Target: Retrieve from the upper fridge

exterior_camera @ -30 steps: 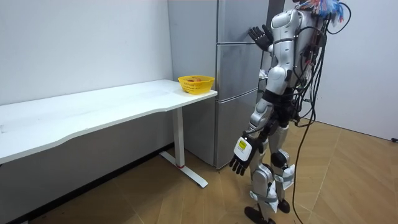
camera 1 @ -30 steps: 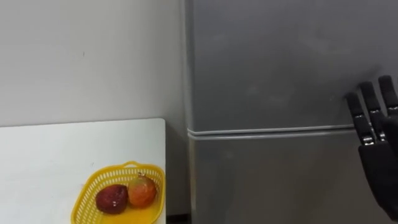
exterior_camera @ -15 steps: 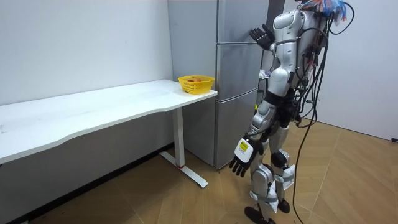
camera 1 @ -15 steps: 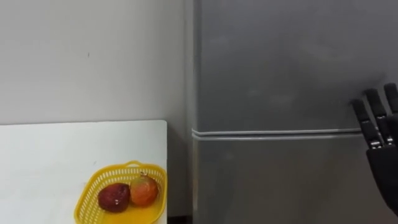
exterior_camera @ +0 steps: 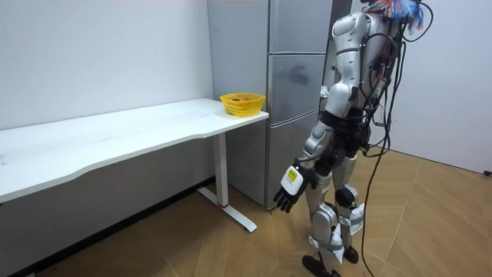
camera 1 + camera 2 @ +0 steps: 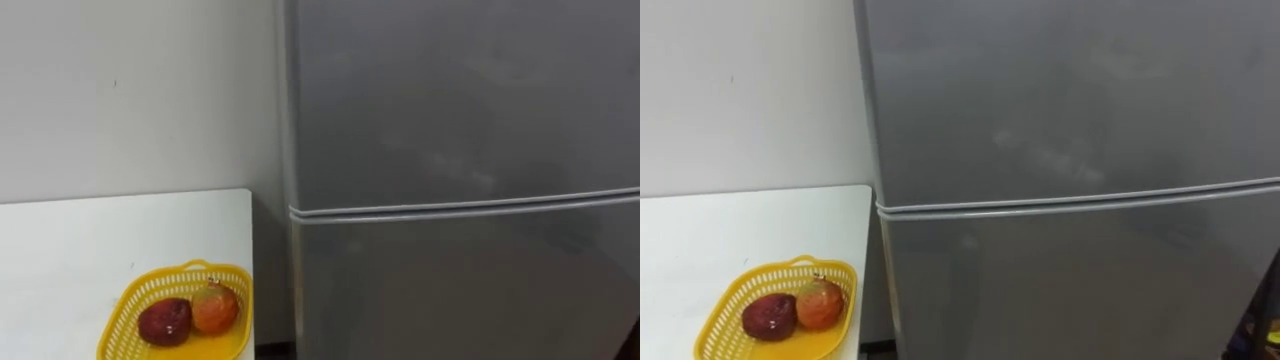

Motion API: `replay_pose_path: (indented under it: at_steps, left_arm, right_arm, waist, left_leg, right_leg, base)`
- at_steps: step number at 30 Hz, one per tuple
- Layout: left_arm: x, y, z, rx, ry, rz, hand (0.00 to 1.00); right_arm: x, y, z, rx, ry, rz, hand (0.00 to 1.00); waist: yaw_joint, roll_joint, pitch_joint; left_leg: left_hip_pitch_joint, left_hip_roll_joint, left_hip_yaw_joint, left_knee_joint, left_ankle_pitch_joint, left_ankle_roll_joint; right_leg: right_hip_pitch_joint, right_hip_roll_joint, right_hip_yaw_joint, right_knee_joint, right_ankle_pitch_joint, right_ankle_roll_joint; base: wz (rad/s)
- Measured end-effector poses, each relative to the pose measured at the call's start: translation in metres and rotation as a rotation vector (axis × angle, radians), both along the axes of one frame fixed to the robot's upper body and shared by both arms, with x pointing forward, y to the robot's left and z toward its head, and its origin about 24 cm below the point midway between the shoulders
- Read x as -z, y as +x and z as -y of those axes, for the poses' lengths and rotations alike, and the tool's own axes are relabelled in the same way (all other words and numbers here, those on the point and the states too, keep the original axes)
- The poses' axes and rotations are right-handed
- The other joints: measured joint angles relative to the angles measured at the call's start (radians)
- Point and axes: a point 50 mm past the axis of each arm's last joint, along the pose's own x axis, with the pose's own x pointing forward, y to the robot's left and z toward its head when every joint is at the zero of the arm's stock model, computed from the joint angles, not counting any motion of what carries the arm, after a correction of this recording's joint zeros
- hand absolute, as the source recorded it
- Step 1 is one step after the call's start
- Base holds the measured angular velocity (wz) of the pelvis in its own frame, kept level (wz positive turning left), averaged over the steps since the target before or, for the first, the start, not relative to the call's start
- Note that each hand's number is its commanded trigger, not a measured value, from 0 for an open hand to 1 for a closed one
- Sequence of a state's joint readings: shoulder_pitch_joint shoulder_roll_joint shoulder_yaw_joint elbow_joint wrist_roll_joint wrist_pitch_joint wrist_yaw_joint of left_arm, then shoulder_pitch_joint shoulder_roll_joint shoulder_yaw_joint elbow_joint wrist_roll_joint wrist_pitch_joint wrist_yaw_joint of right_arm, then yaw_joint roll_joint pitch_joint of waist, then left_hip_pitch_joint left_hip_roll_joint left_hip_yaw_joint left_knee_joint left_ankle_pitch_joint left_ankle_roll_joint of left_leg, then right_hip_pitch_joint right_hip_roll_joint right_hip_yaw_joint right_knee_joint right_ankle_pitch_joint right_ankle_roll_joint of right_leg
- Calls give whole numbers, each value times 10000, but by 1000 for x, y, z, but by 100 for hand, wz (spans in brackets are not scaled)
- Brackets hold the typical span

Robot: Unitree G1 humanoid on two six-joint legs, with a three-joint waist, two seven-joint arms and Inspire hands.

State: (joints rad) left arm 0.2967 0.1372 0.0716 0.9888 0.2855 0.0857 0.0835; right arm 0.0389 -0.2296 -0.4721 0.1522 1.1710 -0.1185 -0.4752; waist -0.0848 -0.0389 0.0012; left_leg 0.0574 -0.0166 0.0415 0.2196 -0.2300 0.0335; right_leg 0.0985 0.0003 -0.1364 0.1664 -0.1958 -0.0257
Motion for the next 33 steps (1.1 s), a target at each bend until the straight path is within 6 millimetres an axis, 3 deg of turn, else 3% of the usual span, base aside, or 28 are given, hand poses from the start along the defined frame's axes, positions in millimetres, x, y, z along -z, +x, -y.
replay_pose_path:
  at_steps: [1,6,9,10,12,17,23,28,33]
  left_arm:
    - [0,0,0,2,-11,8,0]
    - [0,-2,0,-394,-192,-17,0]
    - [1,-7,1,-407,-356,-233,0]
    - [1,-8,1,-419,-369,-312,0]
    - [1,-14,1,-418,-492,-516,0]
    - [1,-21,-1,-662,-567,-910,0]
    - [1,-25,-4,-604,-635,-1404,0]
    - [1,-23,-6,-427,-673,-1668,0]
    - [2,-15,-4,-255,-769,-1573,0]
  right_arm:
    - [7,-4,1,123,136,-315,0]
    - [85,-43,-1,882,1887,-3711,0]
    - [138,-93,-16,1286,3443,-6276,0]
    - [145,-102,-20,1284,3643,-6643,0]
    - [168,-140,-33,827,3876,-8583,0]
    - [188,-208,-56,-1992,3507,-12342,0]
    - [195,-239,-77,-5890,3429,-14849,0]
    - [196,-238,-79,-8282,2379,-15825,0]
    - [197,-222,-79,-9720,1494,-16048,0]
  waist:
    - [20,1,-1]
    - [7,-72,-33]
    - [-84,-49,-37]
    - [-133,-28,-56]
    - [-244,-20,-76]
    - [-166,-41,-80]
    - [123,-38,-21]
    - [159,-66,-1]
    - [347,-34,16]
  left_leg:
    - [1,-3,1,0,0,0]
    - [74,24,32,-20,0,-1]
    - [49,-5,-17,12,0,-1]
    - [49,-9,-41,14,0,-1]
    - [139,-59,-195,6,0,-1]
    - [256,-78,-164,-37,-1,0]
    - [552,-116,-184,-171,-3,4]
    - [593,-133,-210,-202,-14,21]
    - [551,-127,-252,-228,-16,25]
  right_leg:
    - [2,-2,2,1,0,0]
    - [54,2,-17,4,-1,-3]
    - [53,-9,-33,-87,-10,-8]
    - [64,-6,-35,-131,-10,-7]
    - [217,-24,-65,-140,-65,15]
    - [245,-111,-52,-90,-182,29]
    - [470,-92,-33,-130,-184,50]
    - [526,-94,-61,-133,-202,76]
    - [454,-78,-41,-112,-203,76]
  base:
    - [0]
    - [1]
    - [6]
    - [9]
    - [12]
    - [1]
    - [-1]
    - [1]
    - [0]
